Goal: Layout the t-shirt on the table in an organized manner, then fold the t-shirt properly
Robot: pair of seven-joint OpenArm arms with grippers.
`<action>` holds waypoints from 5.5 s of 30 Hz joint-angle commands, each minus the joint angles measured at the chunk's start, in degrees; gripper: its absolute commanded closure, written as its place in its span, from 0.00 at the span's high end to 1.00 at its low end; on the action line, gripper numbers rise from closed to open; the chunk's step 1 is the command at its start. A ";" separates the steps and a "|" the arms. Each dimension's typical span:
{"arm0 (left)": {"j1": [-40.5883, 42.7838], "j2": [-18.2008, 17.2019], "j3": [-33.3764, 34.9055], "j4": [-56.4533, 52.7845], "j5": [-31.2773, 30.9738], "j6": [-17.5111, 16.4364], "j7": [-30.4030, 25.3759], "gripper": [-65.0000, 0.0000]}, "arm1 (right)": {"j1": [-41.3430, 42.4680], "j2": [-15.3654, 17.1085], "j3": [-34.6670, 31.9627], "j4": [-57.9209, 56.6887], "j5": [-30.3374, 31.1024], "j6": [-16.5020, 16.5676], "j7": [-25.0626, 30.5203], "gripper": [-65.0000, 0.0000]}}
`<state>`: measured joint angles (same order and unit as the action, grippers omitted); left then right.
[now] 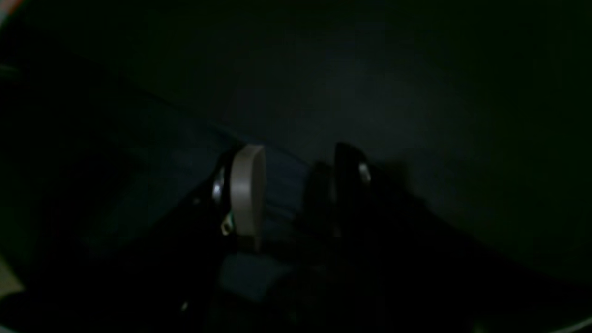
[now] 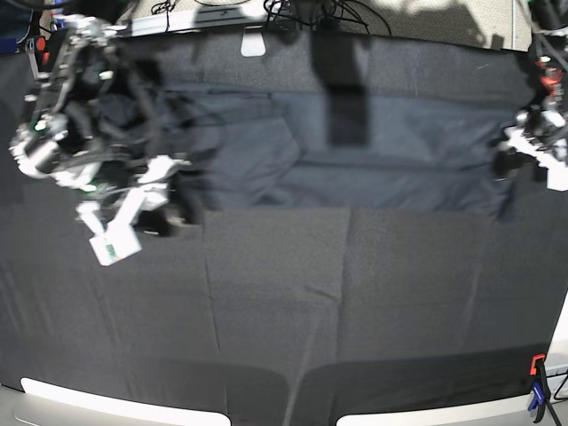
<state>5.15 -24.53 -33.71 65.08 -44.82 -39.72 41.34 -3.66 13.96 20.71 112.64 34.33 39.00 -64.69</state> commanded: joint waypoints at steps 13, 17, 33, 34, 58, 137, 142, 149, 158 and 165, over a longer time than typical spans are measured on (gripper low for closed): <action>4.33 1.62 -3.37 23.98 -17.42 -0.28 17.94 0.00 | 0.76 5.86 11.69 1.14 5.22 1.00 0.61 0.36; 6.49 10.14 -2.86 36.48 -20.26 2.71 22.18 0.00 | 0.79 5.92 12.79 1.14 5.25 1.00 0.79 0.36; 8.33 23.10 29.68 46.31 0.02 13.46 13.51 0.00 | 0.76 5.90 12.76 1.14 5.11 1.00 0.61 0.36; 8.33 23.08 31.04 46.27 1.42 13.97 12.79 0.00 | 0.79 5.90 12.76 1.14 5.11 1.00 0.61 0.36; 5.31 23.02 45.46 52.54 13.53 7.80 0.26 0.52 | 0.76 5.90 12.76 1.14 5.14 1.00 0.61 0.36; 16.57 12.92 45.07 60.39 43.15 15.50 -4.74 0.47 | 0.76 5.88 12.76 1.14 6.86 1.00 0.61 0.36; 16.04 12.94 45.07 52.11 44.87 15.52 -6.56 0.47 | 0.76 5.88 12.76 1.14 6.86 1.00 0.61 0.36; 12.55 13.09 45.07 47.47 44.83 16.87 -6.71 0.47 | 0.76 5.88 12.76 1.14 6.84 1.00 0.61 0.36; 12.33 13.07 45.07 47.39 44.81 17.03 -6.67 0.37 | 0.76 5.88 12.76 1.14 6.84 1.00 0.61 0.36; 12.39 13.05 45.07 47.41 39.65 14.93 -6.67 0.12 | 0.76 5.88 12.76 1.14 6.84 1.00 0.61 0.36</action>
<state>17.76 -11.42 11.33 111.61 -4.49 -24.53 35.97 -3.66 18.90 33.17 112.68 40.38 39.05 -64.66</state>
